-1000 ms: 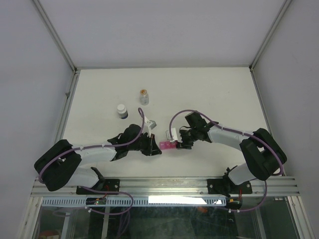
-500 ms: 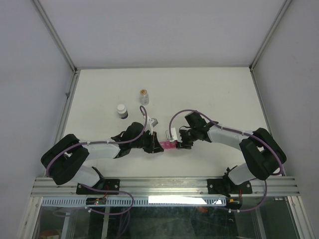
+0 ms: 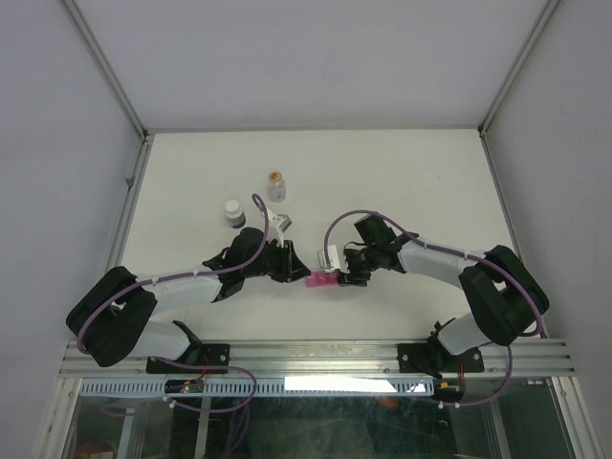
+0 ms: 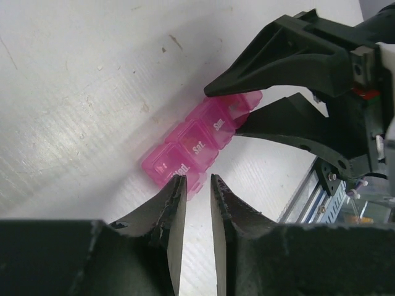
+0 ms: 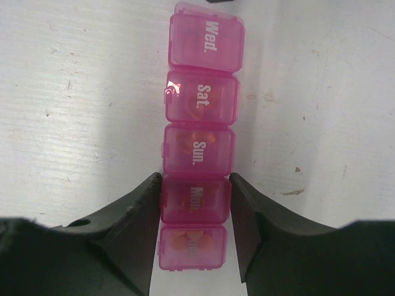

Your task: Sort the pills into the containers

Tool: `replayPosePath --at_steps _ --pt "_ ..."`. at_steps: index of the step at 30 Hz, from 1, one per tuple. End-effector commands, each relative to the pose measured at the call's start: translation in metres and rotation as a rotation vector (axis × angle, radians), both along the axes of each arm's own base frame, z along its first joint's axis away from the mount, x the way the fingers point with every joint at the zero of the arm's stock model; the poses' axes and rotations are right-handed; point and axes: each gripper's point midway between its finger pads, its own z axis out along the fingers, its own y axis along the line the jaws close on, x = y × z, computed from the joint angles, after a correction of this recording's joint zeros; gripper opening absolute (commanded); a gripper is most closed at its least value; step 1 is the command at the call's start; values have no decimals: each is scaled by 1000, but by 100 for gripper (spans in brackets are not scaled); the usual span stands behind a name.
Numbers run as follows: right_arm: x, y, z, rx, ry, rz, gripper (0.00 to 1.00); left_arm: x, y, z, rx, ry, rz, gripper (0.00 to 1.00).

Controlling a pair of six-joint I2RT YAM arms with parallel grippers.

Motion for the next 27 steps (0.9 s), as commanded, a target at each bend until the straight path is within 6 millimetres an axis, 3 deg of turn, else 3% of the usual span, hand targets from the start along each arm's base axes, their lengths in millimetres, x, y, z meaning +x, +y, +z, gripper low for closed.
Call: replayPosePath --at_steps 1,4,11,27 --pt "-7 -16 -18 -96 36 -19 48 9 -1 29 -55 -83 15 29" --pt "-7 -16 -19 -97 39 -18 48 -5 2 23 -60 -25 -6 38" --pt "-7 -16 -19 -100 40 -18 48 -26 0 4 -78 83 -63 39" --pt "-8 -16 -20 -106 41 -15 48 -23 -21 -2 -129 132 -125 36"
